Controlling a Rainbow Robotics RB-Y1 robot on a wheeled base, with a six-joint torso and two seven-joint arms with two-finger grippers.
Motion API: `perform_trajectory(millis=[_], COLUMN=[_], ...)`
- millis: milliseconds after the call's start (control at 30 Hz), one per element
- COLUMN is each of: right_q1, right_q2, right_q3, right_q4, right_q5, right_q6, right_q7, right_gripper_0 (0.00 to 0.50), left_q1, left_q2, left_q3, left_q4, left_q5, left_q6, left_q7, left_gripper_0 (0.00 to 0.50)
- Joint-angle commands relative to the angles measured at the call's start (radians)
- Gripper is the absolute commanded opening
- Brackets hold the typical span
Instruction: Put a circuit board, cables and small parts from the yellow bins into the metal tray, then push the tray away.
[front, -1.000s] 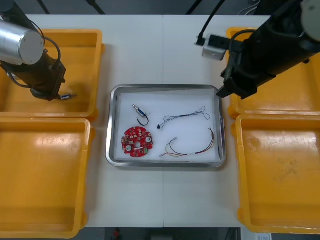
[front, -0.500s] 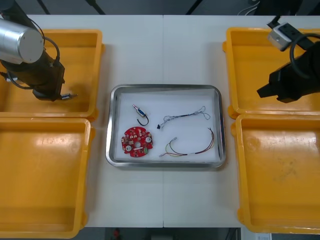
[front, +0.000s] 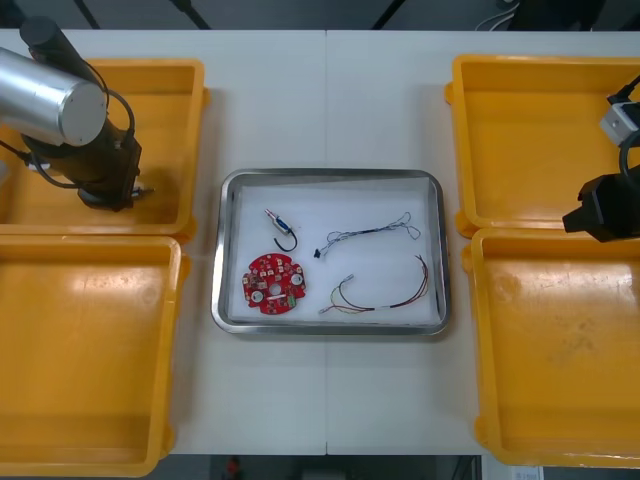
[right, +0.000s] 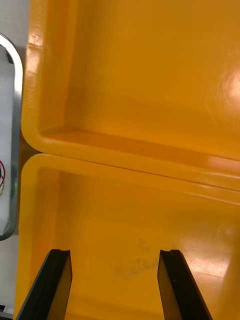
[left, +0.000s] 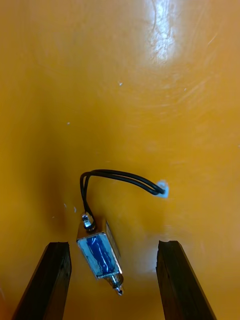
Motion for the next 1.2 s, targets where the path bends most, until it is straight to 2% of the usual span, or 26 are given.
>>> perform_trajectory(millis=[33,333,367,400,433,467,533,833,1000,1200], right_q1=[0.056,0.116,0.122,0.125,0.131,0.137,0.148,0.185,0.185,0.185], right_q2=[-0.048,-0.066,-0.066,-0.066,-0.066,-0.066,-0.066,-0.074,-0.074,-0.074], right_q3=[-0.028,-0.028,-0.028,-0.028,-0.030,-0.031,-0.037,-0.050,-0.050,-0.050], right_q4=[-0.030,-0.030,-0.030,-0.030,-0.030,-0.030,-0.030,-0.030,-0.030,-0.030], right_q5=[0.037,0.057,0.055,0.055,0.055,0.055,0.057,0.058,0.058,0.058], right_q6=[0.004,-0.016,-0.025,-0.029,-0.032,-0.037,-0.043,-0.051,-0.051,-0.051], right_q7=[-0.078,-0.082,-0.084,-0.084,-0.085,-0.085,-0.085,-0.076,-0.076,-0.076], right_gripper_0=[0.500,0.500,0.500,0.500,0.500,0.500,0.500,0.500,0.500,0.500], left_q1=[-0.048,-0.048,-0.048,-0.048,-0.048,-0.048,-0.048,-0.048,-0.050,-0.050], left_q2=[0.025,0.021,0.019,0.019,0.019,0.016,0.016,0.016,0.034,0.082], left_q3=[-0.037,-0.049,-0.054,-0.055,-0.058,-0.058,-0.058,-0.058,-0.054,0.017], left_q4=[0.023,0.043,0.043,0.042,0.043,0.043,0.043,0.042,0.032,-0.001], left_q5=[0.010,0.010,0.013,0.013,0.013,0.015,0.015,0.010,-0.010,0.024], left_q6=[-0.039,-0.067,-0.070,-0.071,-0.073,-0.076,-0.077,-0.083,-0.068,0.009], left_q7=[0.104,0.112,0.112,0.113,0.113,0.113,0.112,0.089,-0.008,-0.161], left_gripper_0=[0.500,0.500,0.463,0.388,0.155,0.045,0.000,0.000,0.000,0.000])
